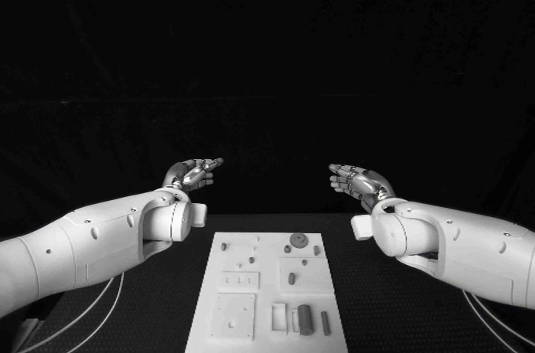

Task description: Assemble the parts on the task board

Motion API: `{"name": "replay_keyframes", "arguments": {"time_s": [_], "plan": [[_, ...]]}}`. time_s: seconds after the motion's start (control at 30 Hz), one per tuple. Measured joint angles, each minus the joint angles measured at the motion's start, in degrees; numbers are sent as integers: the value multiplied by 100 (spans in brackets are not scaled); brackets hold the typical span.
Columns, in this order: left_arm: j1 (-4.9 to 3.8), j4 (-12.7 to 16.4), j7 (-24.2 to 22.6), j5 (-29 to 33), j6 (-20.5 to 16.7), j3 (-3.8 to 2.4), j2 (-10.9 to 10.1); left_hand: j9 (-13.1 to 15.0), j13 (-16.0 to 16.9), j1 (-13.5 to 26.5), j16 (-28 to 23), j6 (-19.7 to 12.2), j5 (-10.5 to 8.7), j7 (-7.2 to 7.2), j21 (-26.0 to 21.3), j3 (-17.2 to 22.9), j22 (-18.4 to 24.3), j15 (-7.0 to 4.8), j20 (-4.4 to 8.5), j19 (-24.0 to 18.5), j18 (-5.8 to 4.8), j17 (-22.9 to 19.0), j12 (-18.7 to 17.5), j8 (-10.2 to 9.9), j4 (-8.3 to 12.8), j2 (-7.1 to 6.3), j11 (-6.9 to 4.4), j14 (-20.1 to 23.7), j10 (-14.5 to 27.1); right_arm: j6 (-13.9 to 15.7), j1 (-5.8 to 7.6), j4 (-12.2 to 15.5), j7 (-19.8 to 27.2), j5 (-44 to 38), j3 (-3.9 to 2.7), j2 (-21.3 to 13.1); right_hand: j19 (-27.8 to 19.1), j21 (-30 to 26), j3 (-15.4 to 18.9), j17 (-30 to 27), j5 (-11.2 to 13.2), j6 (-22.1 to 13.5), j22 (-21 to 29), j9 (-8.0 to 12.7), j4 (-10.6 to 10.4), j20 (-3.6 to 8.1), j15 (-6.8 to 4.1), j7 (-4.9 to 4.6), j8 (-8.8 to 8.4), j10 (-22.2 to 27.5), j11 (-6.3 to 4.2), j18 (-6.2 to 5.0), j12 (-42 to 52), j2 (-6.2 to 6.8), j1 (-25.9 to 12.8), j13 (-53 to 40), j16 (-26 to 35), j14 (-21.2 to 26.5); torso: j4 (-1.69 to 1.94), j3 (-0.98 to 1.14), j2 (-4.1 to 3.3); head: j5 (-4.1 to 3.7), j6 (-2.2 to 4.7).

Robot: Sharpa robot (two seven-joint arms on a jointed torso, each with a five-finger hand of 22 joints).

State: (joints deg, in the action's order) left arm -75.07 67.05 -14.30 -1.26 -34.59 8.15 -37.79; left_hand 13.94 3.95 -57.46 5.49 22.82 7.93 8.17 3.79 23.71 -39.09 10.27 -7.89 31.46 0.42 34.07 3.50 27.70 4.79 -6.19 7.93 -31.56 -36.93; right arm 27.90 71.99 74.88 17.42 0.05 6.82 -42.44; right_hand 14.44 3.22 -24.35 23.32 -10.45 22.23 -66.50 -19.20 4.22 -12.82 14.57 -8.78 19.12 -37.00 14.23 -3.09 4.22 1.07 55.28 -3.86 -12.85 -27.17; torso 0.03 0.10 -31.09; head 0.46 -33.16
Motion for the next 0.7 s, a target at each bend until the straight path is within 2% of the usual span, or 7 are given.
{"name": "replay_keyframes", "arguments": {"time_s": [0.1,0.13,0.23,0.33,0.4,0.5,0.7], "plan": [[-137,-227,298,-46,214,72,72,2,0,0,0,0,0,0,0,0,-15,0,1,0,0,9,0,4,0,0,4,0,-4,-424,145,-199,-281,-15,82,34,218,35,-53,20,-4,69,-336,-32,198,-4,33,5,53,-103,20,-8,36,28,164,-9,-80,-93,0,0,-1,0,0],[-160,-265,366,-57,261,85,84,7,0,0,0,0,0,0,0,0,-14,0,1,0,0,9,4,4,0,0,4,0,-4,-532,177,-241,-353,-20,101,42,291,36,-73,26,-4,107,-406,-41,262,-5,36,4,73,-137,28,-91,49,39,205,-15,-105,-139,0,0,-1,0,0],[-197,-330,521,-84,374,103,102,31,14,-18,47,50,0,15,28,0,-29,36,6,5,0,17,39,10,0,19,18,-44,-58,-779,238,-325,-517,-32,139,56,507,43,-130,41,-4,205,-551,-70,439,2,46,-3,139,-259,31,-130,110,90,299,-26,-188,-266,1,0,-1,0,0],[-185,-389,634,-106,488,105,123,92,53,-99,178,284,0,66,95,-3,-64,98,71,177,0,51,139,116,115,99,75,-248,-308,-992,274,-501,-681,-249,158,131,805,86,-211,68,-4,382,-658,-105,653,12,42,-15,229,-459,33,-222,196,137,419,-48,-313,-483,-1,-1,0,0,-9],[-122,-436,687,-114,599,106,148,148,109,-183,350,568,0,89,205,33,-101,89,155,428,-1,97,280,216,248,183,139,-553,-649,-1032,272,-883,-796,-883,166,294,1020,87,-268,95,-25,530,-707,-120,789,21,12,-24,289,-613,13,-316,247,145,486,-59,-408,-661,-1,-4,0,14,-92],[-89,-439,741,-120,710,122,135,191,166,-329,583,942,0,129,350,134,-141,53,262,823,7,157,455,283,483,263,190,-990,-1103,-1055,269,-1097,-892,-1585,165,343,1340,121,-345,144,-25,752,-749,-149,941,34,-68,-40,371,-854,-32,-414,331,172,565,-70,-548,-932,-2,-8,-3,28,-147],[-105,-380,806,-176,874,114,64,204,277,-573,1002,1567,0,223,692,581,-255,-171,485,1706,266,324,750,318,760,302,150,-1840,-2006,-1091,230,-1389,-1001,-2775,165,514,1955,200,-433,264,-25,1184,-809,-204,1103,60,-261,-98,479,-1334,-162,-630,453,201,652,-93,-795,-1490,-9,-11,-7,40,-172]]}}
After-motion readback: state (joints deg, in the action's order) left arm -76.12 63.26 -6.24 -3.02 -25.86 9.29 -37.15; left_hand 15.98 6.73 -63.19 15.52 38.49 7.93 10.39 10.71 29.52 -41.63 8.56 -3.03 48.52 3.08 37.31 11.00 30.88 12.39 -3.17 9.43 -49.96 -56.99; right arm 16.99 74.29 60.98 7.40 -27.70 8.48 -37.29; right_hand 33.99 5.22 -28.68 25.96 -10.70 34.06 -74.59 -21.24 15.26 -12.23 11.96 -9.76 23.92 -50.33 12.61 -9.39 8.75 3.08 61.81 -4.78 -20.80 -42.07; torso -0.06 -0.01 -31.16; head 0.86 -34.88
